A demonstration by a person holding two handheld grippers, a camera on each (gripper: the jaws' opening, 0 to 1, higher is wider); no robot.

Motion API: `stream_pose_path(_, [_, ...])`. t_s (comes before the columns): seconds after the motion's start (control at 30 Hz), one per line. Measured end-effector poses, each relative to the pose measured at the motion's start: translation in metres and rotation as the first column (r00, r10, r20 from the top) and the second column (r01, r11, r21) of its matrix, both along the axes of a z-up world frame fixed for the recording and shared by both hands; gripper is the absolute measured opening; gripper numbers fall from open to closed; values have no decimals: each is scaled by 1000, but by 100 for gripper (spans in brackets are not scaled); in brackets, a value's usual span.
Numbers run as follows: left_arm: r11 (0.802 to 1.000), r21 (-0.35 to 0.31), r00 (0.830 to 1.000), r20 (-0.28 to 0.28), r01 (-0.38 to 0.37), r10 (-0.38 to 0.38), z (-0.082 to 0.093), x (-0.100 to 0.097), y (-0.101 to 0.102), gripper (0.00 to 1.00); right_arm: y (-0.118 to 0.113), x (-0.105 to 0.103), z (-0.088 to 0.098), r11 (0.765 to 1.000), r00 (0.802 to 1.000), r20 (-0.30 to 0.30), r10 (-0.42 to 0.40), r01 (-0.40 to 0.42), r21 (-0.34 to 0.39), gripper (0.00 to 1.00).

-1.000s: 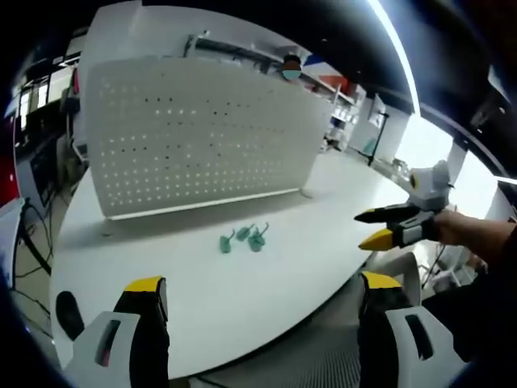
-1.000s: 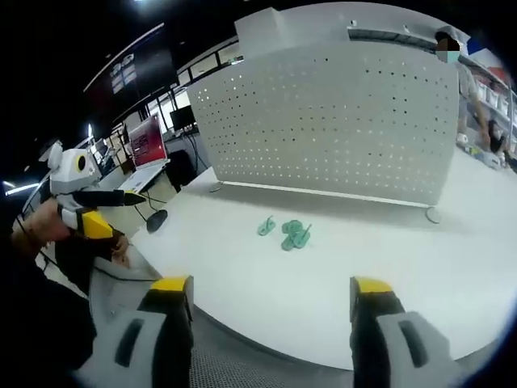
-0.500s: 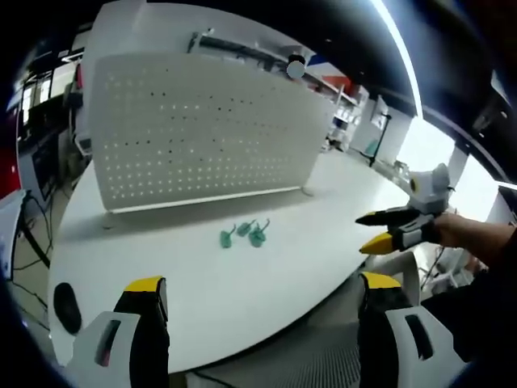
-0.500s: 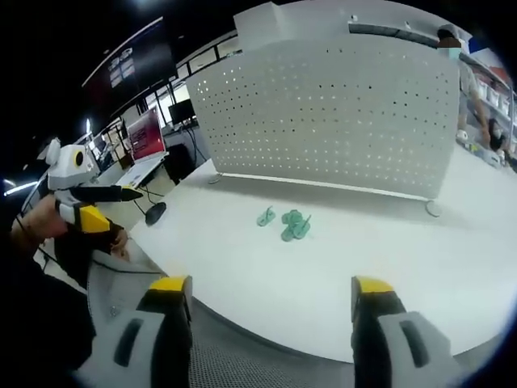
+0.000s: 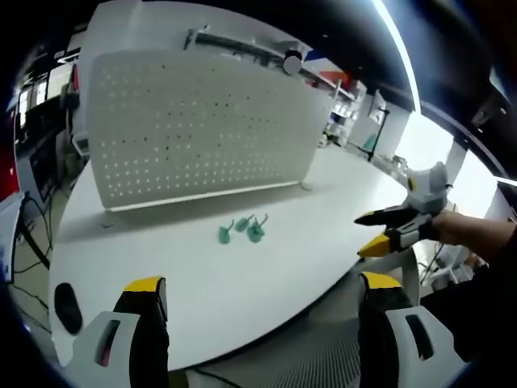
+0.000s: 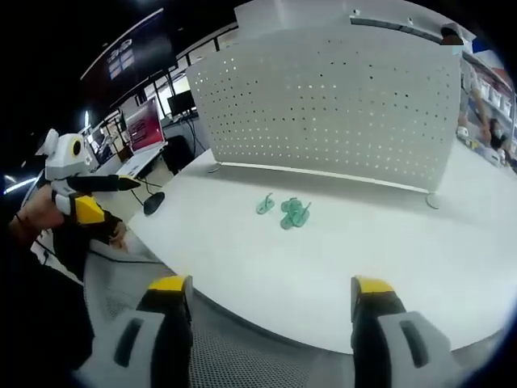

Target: Insert the hook assembly into the mounting plate slot until the hook locks in place.

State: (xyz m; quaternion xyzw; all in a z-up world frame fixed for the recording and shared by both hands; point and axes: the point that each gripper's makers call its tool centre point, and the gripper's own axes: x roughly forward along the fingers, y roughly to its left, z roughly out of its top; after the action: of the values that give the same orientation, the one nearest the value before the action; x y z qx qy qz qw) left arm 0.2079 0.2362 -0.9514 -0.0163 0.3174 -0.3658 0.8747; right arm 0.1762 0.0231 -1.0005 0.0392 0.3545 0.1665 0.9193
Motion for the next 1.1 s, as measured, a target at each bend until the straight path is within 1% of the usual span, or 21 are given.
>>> stream_pose_path(0.07, [1000,21,1000,-13,-13,13,-5,1,5,100,0,1,1,1000,1000,7,-8,8,1,78])
stream_pose_path(0.17, [1000,22,1000,-27,-10,10,-9,-1,6,100,-2,5,2,1000,999,23,-24,24,7,78])
stream_pose_path(0.3, [999,33,999,-35,-1,2,-11,-1,5,100,-3,9,2,1000,1000,17,-26,26,17,77])
stream_pose_path(0.43, [999,33,1000,-24,-5,6,-8,5,3,100,0,20,-3,1000,1000,14,12,-12,-2,75])
stream_pose_path(0.47, [999,32,1000,-23,-4,5,-8,6,2,100,1,23,-5,1000,1000,14,21,-21,-4,74])
stream_pose_path(0.53, [999,35,1000,-29,4,-3,-9,7,-2,100,3,30,-10,999,999,-3,42,-42,-3,69])
stream_pose_path(0.57, [999,37,1000,-30,10,-9,-10,7,-4,100,4,35,-11,999,999,1,45,-45,4,63])
stream_pose_path(0.63, [999,38,999,-31,16,-14,-10,7,-6,100,5,43,-14,999,999,-6,36,-36,34,57])
stream_pose_path(0.7, [999,37,999,-36,17,-16,-10,7,-7,100,4,54,-18,997,1000,-17,13,-12,71,56])
stream_pose_path(0.73, [999,35,999,-38,16,-14,-11,7,-7,100,4,55,-18,997,1000,-18,13,-11,74,56])
stream_pose_path(0.77, [999,34,999,-45,15,-13,-12,7,-7,100,3,61,-20,997,1000,-21,9,-8,81,55])
stream_pose_path(0.93, [999,45,999,-40,8,-6,-11,10,-6,100,3,85,-32,998,999,-26,35,-34,51,51])
stream_pose_path(1.1, [999,45,999,-41,-3,5,-11,13,-4,100,5,102,-46,998,998,-50,50,-47,52,45])
